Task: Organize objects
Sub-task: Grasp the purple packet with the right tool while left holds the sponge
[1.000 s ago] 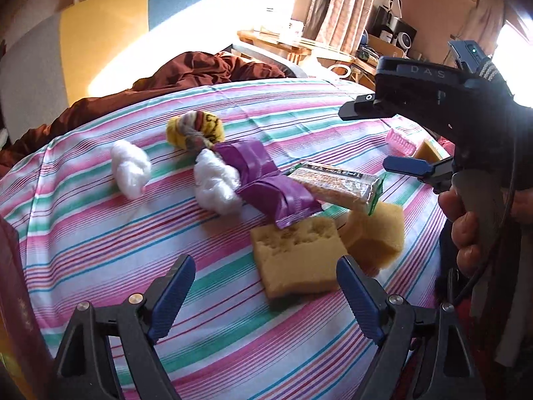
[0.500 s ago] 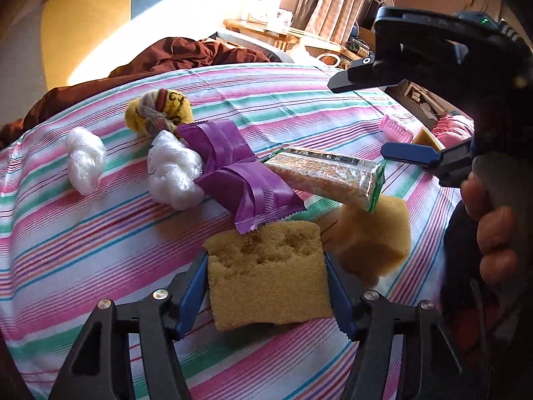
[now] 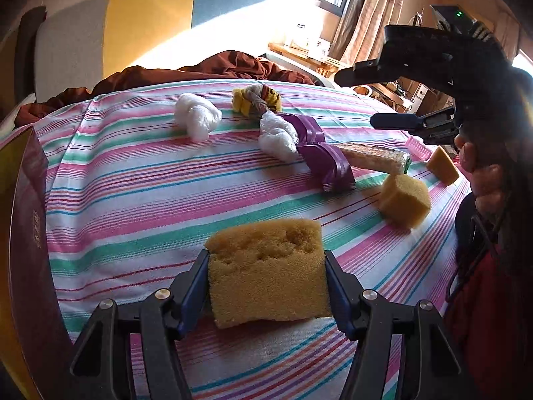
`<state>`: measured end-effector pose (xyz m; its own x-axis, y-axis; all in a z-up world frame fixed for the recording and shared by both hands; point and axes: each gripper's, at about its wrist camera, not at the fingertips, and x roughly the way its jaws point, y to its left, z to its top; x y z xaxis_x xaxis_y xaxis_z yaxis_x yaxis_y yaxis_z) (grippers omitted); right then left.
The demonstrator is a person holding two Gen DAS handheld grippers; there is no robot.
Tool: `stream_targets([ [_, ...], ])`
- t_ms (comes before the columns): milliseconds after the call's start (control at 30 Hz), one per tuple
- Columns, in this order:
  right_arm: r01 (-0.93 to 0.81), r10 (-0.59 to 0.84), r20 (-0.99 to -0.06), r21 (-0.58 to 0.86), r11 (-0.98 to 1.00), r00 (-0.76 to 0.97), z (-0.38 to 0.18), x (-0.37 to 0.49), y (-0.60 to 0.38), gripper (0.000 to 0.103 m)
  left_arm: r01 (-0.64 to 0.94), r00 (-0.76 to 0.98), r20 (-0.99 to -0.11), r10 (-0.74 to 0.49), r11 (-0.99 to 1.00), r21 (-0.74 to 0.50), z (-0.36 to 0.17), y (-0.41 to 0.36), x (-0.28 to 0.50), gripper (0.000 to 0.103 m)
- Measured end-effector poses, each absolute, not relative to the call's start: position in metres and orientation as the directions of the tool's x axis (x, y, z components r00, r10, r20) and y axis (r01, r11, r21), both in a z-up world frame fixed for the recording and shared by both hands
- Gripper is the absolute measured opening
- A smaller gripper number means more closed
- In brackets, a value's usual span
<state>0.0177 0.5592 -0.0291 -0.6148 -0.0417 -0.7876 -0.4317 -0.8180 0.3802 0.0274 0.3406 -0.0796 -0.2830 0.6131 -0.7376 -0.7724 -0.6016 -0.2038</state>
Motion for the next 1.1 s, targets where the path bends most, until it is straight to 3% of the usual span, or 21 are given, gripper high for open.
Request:
stream_targets([
  [133,-0.429,-0.03,-0.863,0.281,-0.858,-0.504,-0.048,0.005,0.545,0.065,-0.784,-0.31,-0.721,0.62,-0.596,-0.175,-0.083,0.345,0.032,0.066],
  [500,-0.431,0.035,-0.93,0.136,-0.892,-0.366,-0.075,-0.006,0.541,0.065,-0.784,-0.317,-0.7,0.64,-0.592,-0.187,-0.086,0.341,0.032,0.068],
  [533,-0.426,0.045,-0.933,0.119,-0.897,-0.356,-0.077,-0.007,0.54,0.063,-0.784,-0.317,-0.698,0.642,-0.592,-0.188,-0.086,0.341,0.032,0.068],
  [633,-0.407,0.075,-0.942,0.07,-0.911,-0.328,-0.081,-0.009,0.537,0.038,-0.784,-0.317,-0.696,0.645,-0.591,-0.191,-0.086,0.341,0.032,0.069],
  [1100,-0.181,-0.058,-0.937,0.126,-0.975,-0.345,-0.077,-0.006,0.497,0.036,-0.775,-0.328,-0.713,0.62,-0.608,-0.173,-0.081,0.331,0.038,0.063],
])
